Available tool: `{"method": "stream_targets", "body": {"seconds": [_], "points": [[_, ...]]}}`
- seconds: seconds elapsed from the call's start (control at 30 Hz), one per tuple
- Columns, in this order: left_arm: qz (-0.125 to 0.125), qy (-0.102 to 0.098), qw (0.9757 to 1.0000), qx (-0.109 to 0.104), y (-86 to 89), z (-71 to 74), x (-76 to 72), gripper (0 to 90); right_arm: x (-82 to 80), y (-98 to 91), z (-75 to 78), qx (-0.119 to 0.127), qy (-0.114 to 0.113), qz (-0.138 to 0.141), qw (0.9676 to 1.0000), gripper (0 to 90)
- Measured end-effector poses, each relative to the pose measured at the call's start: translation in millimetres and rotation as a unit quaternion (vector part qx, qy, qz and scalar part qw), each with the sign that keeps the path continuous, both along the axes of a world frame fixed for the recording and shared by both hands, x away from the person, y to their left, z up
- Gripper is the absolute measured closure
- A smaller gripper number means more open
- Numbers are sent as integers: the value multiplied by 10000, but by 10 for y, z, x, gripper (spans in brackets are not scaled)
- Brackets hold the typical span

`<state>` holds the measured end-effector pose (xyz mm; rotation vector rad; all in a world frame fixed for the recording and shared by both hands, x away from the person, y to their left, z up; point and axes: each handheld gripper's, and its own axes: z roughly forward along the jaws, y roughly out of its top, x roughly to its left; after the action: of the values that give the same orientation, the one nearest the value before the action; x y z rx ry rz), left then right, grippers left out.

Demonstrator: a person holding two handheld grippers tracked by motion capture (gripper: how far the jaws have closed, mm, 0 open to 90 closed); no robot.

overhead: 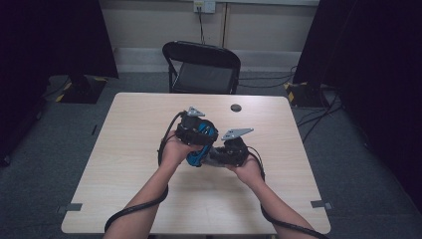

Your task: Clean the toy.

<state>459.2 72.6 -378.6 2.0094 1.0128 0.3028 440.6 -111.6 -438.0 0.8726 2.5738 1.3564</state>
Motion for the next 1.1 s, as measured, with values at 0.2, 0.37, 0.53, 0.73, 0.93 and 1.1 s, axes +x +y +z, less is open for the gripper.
{"method": "stream_targets", "body": {"seconds": [0.2, 0.37, 0.53, 0.73, 0.93, 1.1], "points": [[81, -29, 10000, -39, 20, 8, 31, 256, -32, 55, -52, -47, 41, 138, 9999, 739], [157, 9, 9999, -63, 52, -11, 54, 256, -70, 131, -106, -185, 30, 299, 9994, 738], [248, -25, 9996, -103, 89, 6, 66, 256, -100, 178, -140, -378, 62, 482, 9981, 739], [329, -80, 9994, -22, 192, 55, 78, 256, -90, 78, -150, -632, 3, 447, 9970, 739], [419, -22, 9990, 168, 339, 18, 66, 256, 18, -228, -61, -597, -84, -45, 9982, 738], [508, 126, 9980, 349, 505, -121, 41, 256, 94, -546, 10, -645, -346, -675, 9950, 737]]}}
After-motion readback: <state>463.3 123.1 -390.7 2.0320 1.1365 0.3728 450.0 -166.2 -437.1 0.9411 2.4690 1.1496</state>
